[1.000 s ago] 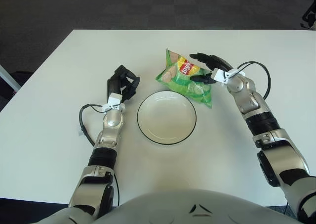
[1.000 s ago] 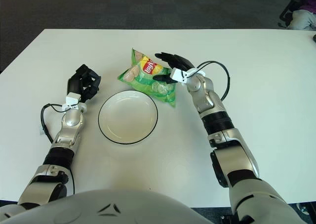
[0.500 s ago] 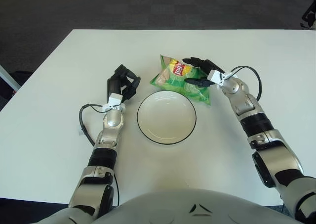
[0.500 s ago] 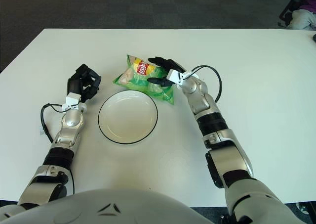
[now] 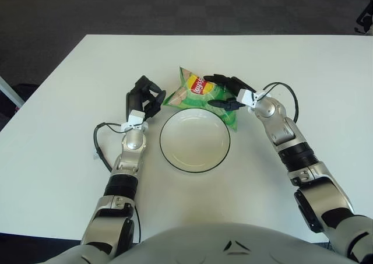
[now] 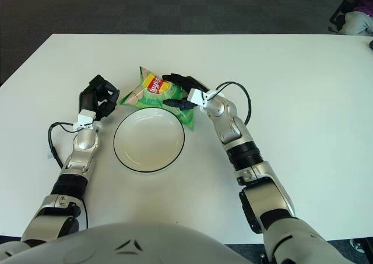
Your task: Put the snack into the plate.
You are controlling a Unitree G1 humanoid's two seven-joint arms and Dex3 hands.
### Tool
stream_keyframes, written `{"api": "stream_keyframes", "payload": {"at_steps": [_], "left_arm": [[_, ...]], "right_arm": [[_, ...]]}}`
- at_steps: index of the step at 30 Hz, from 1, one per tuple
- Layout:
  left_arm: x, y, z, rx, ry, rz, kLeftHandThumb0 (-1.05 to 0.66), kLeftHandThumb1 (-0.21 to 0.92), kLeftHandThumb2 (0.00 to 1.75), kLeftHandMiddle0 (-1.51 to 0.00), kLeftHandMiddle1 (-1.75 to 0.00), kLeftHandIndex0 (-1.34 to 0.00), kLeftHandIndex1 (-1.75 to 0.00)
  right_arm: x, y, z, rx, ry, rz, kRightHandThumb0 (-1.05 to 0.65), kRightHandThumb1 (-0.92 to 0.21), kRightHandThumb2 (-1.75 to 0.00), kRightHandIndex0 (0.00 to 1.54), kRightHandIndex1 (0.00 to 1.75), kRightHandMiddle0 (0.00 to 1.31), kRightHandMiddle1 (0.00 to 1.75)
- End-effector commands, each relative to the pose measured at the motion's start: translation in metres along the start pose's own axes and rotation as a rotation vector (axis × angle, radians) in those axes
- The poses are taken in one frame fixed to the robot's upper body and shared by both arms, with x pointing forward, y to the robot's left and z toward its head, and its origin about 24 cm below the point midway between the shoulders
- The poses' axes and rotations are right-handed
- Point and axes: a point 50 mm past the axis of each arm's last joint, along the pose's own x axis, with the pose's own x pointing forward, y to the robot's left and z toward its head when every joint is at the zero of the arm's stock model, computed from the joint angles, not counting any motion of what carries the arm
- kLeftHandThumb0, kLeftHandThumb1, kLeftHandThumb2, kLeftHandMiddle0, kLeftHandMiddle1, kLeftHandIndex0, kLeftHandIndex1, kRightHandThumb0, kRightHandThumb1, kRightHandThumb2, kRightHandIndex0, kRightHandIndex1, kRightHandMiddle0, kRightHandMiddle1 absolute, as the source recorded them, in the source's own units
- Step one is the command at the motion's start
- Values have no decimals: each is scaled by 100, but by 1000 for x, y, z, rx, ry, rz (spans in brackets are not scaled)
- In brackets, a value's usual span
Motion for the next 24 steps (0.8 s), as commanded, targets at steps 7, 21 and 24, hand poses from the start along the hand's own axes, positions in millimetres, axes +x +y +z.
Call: {"api": "stream_keyframes", "payload": {"at_steps": [7,21,24], "left_arm": [[-14,0,-9,26,33,6,-28,92,32,-96,-175,-76,-175],[-16,0,-8,22,15,23,-28,92,32,-95,-175,-75,-175],[-16,0,-7,17,11,25,-28,92,32,-95,-175,-75,-175]], "right_arm": [[-1,6,-16,-41,152,41,-91,-92,-40,23,1,35,4],[-9,-8,-37,-163,265,-2,-95,-92,-45,7,0,46,8],[-13,-14,-41,-218,300,-69,-92,-92,-39,7,0,53,10]]}}
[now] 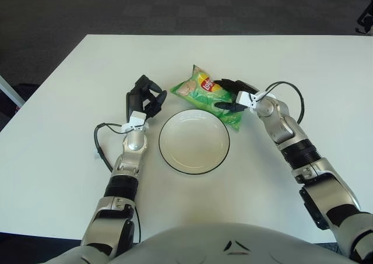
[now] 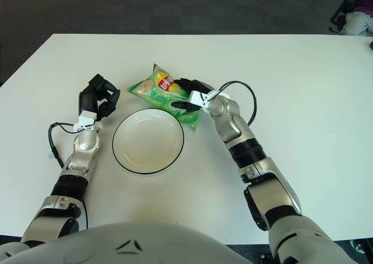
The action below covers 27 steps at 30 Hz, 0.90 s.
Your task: Put the snack into the plate.
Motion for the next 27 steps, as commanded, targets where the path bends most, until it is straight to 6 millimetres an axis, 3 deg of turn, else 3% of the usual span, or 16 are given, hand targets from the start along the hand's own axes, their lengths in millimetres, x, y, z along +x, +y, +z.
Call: {"api": "stream_keyframes", "payload": {"at_steps": [1,10,13,14,15,18,19,21,22,26,27], "left_arm": [[-14,1,-11,3,52,8,-28,92,32,-95,-175,-76,-175],[-14,3,-11,1,46,9,-27,92,32,-96,-175,-76,-175],[-14,3,-11,1,46,9,-27,92,32,-97,-175,-76,-175],[-14,3,-11,1,45,9,-27,92,32,-97,-175,-76,-175],[-14,3,-11,1,45,10,-27,92,32,-97,-175,-77,-175],[-14,4,-11,0,44,10,-27,92,31,-97,-175,-77,-175],[-14,4,-11,0,43,10,-27,92,31,-97,-175,-77,-175],[-14,4,-11,-1,43,11,-27,92,31,-97,-175,-77,-175],[-14,4,-11,-1,42,11,-27,92,31,-97,-175,-77,-175],[-14,4,-11,-2,42,10,-27,92,31,-98,-175,-77,-175],[-14,4,-11,-2,41,10,-27,92,31,-98,-175,-77,-175]], "right_arm": [[-6,-5,-16,-63,87,-73,-90,-92,-37,7,0,56,11],[-8,-9,-26,-186,162,-257,-82,-92,-25,12,2,70,15],[-9,-9,-27,-235,171,-337,-74,-92,-19,32,3,74,26],[-10,-9,-29,-249,174,-369,-70,-92,-16,43,3,71,42],[-11,-9,-30,-258,176,-391,-65,-92,-13,47,19,67,63],[-12,-6,-35,-262,174,-467,-50,-92,-11,38,74,63,103],[-12,-5,-37,-261,175,-483,-46,-92,-11,31,100,64,112],[-11,-5,-40,-262,173,-498,-42,-92,-12,23,128,62,122],[-11,-5,-41,-263,171,-501,-27,-92,-17,27,131,59,130],[-11,-6,-44,-274,154,-518,-7,-84,-42,32,137,50,150],[-11,-6,-45,-277,149,-522,-4,-74,-59,37,139,47,159]]}}
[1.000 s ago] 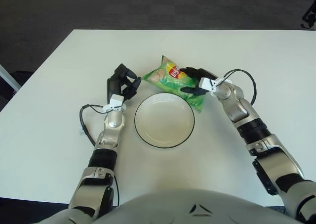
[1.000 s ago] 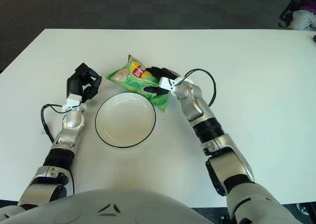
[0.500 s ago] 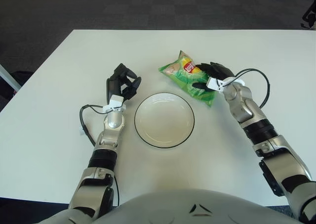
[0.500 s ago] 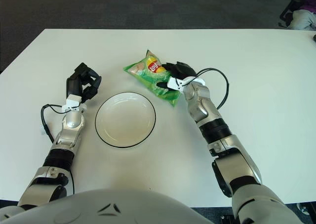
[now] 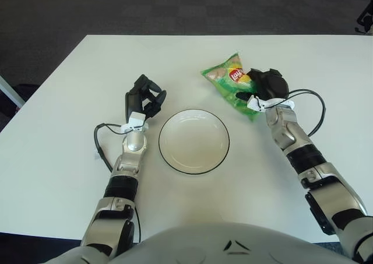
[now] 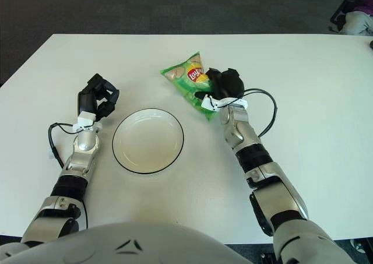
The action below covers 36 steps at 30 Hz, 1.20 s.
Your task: Put the snack into the plate.
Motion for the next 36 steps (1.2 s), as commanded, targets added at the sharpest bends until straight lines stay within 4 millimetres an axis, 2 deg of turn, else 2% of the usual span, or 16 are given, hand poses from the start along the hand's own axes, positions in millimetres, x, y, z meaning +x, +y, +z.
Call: {"api": "stream_keyframes", "payload": {"at_steps": [1,2,4,7,11,22,36], "left_arm": [[-13,3,-12,7,57,5,-27,92,31,-98,-175,-77,-175],[-13,3,-12,7,57,5,-27,92,31,-98,-175,-77,-175],[-13,3,-12,6,57,4,-27,92,31,-98,-175,-77,-175],[-13,3,-13,5,57,4,-27,92,30,-98,-175,-77,-175],[-13,3,-13,5,56,3,-27,92,30,-98,-175,-77,-175],[-13,2,-12,7,56,0,-26,92,30,-98,-175,-77,-175],[-12,2,-13,12,57,-2,-27,92,30,-98,-175,-77,-175]], "right_arm": [[-1,3,-7,-21,-3,-3,-4,-71,-66,38,140,47,162],[-1,3,-7,-9,-11,-16,-2,-64,-77,43,140,46,167],[-2,3,-8,22,-21,-38,-1,-50,-102,44,160,46,168],[-3,2,-9,68,-30,-64,0,-38,-119,53,170,50,162],[-3,1,-11,108,-44,-87,0,-31,-128,59,173,53,158],[1,-18,-10,247,-78,-191,0,-27,-133,61,175,51,162],[1,-52,8,401,-229,-326,0,-28,-135,60,175,48,169]]}}
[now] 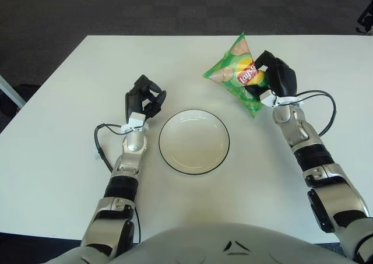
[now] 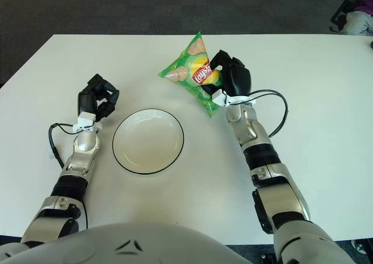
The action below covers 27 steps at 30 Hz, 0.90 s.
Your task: Put the snack into the plate.
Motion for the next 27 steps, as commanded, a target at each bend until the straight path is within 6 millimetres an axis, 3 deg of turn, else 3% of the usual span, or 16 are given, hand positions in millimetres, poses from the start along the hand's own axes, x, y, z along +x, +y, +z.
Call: {"api": "stream_keyframes", "payload": {"at_steps": [1,4,7,10,15,27], "left_arm": [[-13,2,-13,16,60,-2,-27,92,30,-98,-175,-77,-175],[-12,2,-14,17,61,-1,-27,92,30,-98,-175,-77,-175],[-12,2,-14,18,62,-1,-27,92,30,-98,-175,-77,-175],[-11,3,-14,18,63,0,-27,92,30,-98,-175,-77,-175],[-11,3,-15,19,68,4,-27,92,30,-98,-175,-77,-175],[-10,3,-17,24,109,39,-27,92,29,-97,-175,-76,-175]], "right_arm": [[4,-8,10,59,-68,-43,0,-28,-135,60,175,48,169],[8,-12,20,120,-144,-57,0,-28,-136,60,175,47,170],[13,-16,29,170,-202,-57,29,-40,-120,53,175,52,173],[15,-17,35,193,-222,-49,38,-42,-117,52,175,55,174],[15,-16,53,241,-221,2,43,-40,-117,57,169,60,175],[9,-9,88,382,-322,176,43,-45,-113,50,174,61,175]]}}
